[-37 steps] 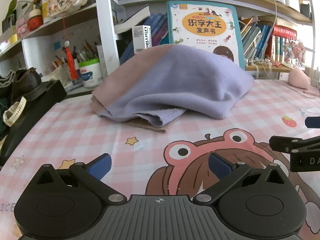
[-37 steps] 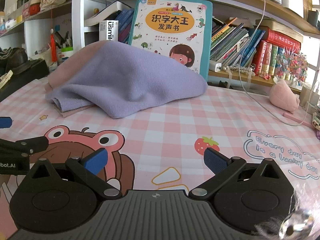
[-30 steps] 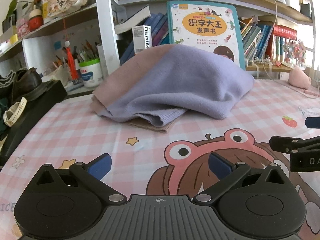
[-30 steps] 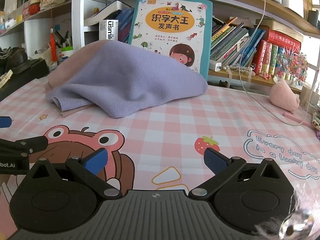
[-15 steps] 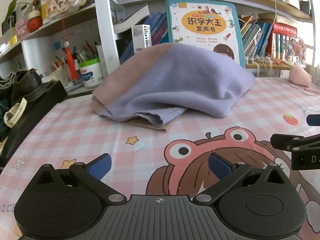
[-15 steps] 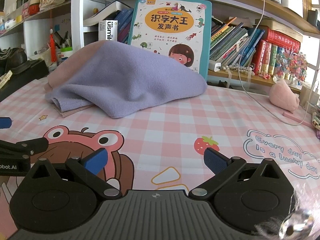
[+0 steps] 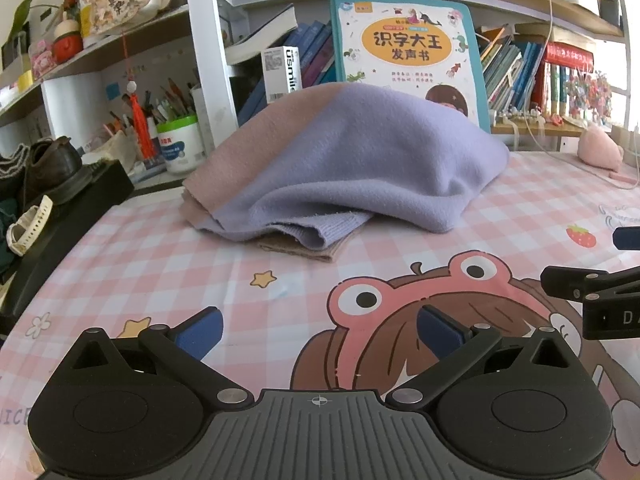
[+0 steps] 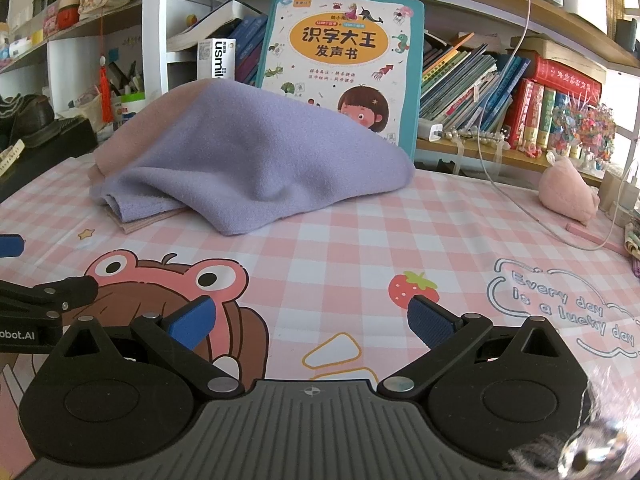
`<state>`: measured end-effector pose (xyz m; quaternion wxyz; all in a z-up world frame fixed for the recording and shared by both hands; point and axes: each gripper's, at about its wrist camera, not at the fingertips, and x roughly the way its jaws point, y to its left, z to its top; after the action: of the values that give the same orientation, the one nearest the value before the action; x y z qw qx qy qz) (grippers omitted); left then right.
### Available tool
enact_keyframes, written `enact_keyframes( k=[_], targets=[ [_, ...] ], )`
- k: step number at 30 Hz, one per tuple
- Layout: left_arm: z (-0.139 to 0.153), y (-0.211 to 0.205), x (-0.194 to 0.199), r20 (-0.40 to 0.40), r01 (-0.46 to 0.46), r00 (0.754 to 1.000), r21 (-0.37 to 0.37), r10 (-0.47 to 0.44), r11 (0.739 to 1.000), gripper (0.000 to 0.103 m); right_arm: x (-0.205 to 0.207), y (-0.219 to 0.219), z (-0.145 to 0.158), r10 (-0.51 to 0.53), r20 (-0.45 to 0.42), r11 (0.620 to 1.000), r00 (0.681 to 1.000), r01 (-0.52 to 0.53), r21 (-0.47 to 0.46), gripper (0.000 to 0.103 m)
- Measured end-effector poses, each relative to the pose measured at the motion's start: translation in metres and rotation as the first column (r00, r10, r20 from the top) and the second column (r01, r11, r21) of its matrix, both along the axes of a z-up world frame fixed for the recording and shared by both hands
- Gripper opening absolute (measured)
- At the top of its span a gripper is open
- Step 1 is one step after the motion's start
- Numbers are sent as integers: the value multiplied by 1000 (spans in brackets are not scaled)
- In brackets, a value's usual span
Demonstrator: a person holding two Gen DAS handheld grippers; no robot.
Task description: Fold clothes
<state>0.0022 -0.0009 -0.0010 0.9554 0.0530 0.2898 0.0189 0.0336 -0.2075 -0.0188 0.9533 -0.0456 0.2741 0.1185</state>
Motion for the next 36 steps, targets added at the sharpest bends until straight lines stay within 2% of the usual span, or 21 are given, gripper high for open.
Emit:
enact_keyframes(
  k=[36],
  targets=[
    [-1,-3,0,-6,-10,1000,12,10,1000,103,0,1,0,5,-6,1000,1000,-5,-14,103]
  ],
)
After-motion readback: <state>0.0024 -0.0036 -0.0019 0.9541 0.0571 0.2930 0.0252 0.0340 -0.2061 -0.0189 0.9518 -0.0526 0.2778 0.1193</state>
